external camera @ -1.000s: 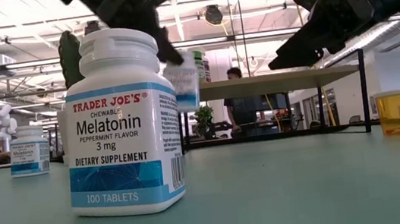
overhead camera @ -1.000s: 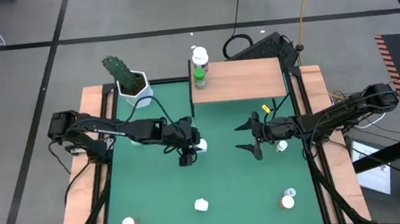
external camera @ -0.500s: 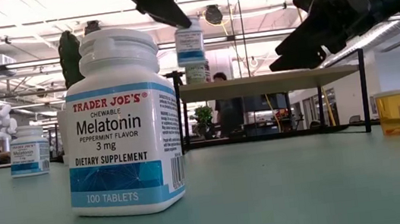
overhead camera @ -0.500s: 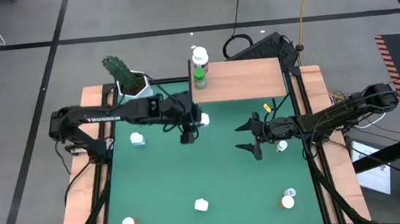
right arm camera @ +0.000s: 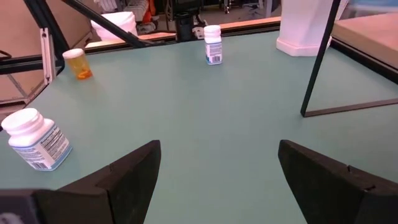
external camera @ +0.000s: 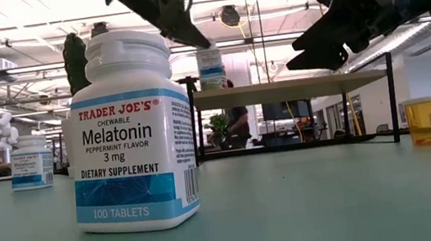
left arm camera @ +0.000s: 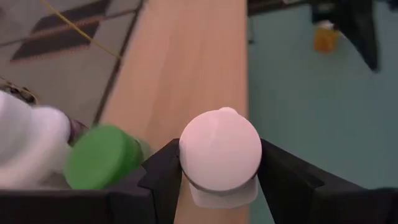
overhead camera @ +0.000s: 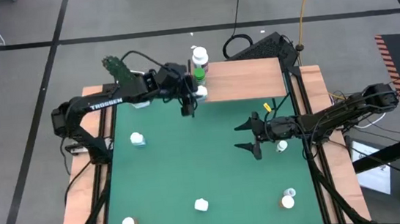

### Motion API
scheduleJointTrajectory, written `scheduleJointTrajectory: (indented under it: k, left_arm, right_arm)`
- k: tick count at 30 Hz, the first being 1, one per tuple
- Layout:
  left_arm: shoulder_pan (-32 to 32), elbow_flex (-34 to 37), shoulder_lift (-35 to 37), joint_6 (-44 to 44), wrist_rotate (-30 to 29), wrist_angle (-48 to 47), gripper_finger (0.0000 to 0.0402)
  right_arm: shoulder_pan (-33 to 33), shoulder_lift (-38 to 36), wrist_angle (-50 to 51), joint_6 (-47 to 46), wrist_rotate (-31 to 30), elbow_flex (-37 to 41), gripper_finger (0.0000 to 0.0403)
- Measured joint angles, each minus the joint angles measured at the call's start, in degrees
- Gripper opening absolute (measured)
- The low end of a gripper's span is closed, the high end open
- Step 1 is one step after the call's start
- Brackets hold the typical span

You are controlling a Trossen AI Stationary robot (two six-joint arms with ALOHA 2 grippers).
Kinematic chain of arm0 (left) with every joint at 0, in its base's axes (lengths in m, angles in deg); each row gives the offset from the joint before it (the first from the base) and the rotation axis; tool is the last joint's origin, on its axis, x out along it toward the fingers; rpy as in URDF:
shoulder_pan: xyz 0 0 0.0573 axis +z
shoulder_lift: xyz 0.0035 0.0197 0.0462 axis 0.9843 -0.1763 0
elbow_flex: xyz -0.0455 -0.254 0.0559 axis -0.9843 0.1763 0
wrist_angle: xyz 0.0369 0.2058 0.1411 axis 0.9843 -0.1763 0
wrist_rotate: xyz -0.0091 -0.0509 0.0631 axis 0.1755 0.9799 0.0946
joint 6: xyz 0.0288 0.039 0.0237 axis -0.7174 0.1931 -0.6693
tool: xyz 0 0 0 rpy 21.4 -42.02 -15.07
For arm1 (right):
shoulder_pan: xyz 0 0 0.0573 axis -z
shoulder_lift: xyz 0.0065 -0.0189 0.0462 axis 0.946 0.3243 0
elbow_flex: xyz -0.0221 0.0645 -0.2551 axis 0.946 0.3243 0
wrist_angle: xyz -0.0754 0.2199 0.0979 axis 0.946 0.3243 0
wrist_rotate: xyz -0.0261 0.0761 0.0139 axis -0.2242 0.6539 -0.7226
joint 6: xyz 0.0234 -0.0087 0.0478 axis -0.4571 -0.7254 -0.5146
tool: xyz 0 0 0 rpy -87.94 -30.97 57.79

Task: Pick and place medicine bottles onto shelf by color
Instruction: Put the middle blue pill bottle on the shelf

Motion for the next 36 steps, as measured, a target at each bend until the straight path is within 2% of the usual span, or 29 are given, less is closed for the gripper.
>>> scheduleJointTrajectory:
  k: [7, 20, 30, 36]
  left_arm:
    - [2.48, 0.22, -1.91, 0.15, 0.68, -0.30, 0.0206]
    - [2.17, 0.15, -2.91, -1.04, 0.78, 0.35, 0.0227]
    - [2.24, 0.17, -2.91, -2.17, 0.76, -1.53, 0.0282]
    - [2.24, 0.17, -2.91, -1.97, -1.34, -2.18, 0.0310]
  right_arm:
    - [0.00, 0.00, 0.26, -0.31, 0.00, 0.02, 0.0318]
    - [0.00, 0.00, -0.07, 1.13, 0.00, 0.02, 0.0318]
    - [0.00, 0.00, 0.79, 1.16, 0.00, 0.02, 0.0318]
    - [0.00, 0.00, 1.73, 0.84, 0.00, 0.02, 0.0318]
